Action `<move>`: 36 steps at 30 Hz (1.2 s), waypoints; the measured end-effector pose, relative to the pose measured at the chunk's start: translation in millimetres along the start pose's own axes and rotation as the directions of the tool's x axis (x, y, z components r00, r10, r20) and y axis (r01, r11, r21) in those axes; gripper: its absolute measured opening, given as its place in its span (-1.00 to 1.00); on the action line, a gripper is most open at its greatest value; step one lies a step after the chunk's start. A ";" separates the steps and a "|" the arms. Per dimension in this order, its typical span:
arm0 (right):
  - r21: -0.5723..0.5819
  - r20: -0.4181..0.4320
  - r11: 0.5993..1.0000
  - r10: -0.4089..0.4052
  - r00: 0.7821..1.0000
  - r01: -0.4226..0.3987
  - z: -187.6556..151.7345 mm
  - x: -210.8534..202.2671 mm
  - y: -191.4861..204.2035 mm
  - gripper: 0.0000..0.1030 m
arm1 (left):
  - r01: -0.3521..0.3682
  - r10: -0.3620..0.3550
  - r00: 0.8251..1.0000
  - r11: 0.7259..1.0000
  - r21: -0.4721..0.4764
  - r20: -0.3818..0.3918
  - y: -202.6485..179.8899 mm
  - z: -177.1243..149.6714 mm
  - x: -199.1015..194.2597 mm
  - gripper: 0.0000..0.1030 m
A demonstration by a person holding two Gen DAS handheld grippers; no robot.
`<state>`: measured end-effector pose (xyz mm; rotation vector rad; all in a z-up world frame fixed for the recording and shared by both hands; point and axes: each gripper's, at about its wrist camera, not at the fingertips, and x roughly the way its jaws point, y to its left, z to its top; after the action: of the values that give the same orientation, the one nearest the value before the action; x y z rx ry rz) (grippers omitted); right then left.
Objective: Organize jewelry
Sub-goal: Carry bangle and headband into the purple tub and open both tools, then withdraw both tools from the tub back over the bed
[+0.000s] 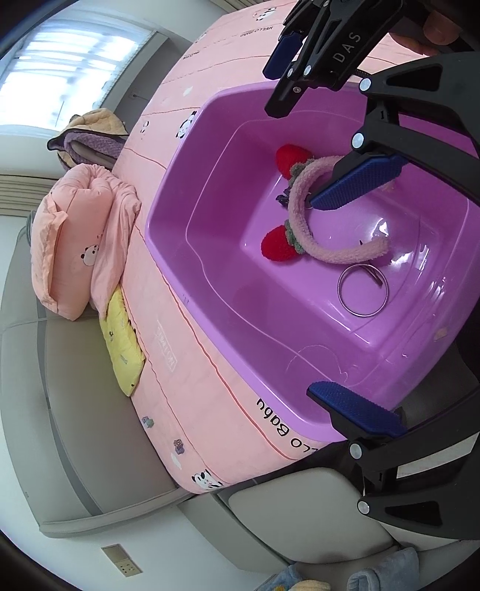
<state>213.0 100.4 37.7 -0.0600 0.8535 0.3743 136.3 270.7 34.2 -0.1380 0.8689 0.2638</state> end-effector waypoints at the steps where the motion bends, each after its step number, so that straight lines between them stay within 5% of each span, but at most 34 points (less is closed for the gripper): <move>1: 0.002 0.003 1.000 0.001 1.000 -0.001 -1.6 -2.9 -1.0 0.20 | 0.002 -0.002 1.000 1.000 0.001 0.001 -0.5 -0.5 -2.5 0.79; 18: 0.080 0.087 0.996 0.017 0.996 -0.024 -42.3 -75.6 -38.2 0.25 | 0.037 -0.039 0.999 0.997 0.068 0.023 -37.3 -24.9 -52.9 0.79; 36: 0.201 0.122 0.977 -0.095 0.988 0.069 -113.1 -142.0 -109.8 0.25 | 0.122 -0.135 0.989 0.974 0.191 0.053 -113.7 -52.3 -97.7 0.83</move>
<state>84.4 -67.1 58.3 0.1117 0.7518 0.2122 70.0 133.1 77.3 -0.0095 0.8113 0.0638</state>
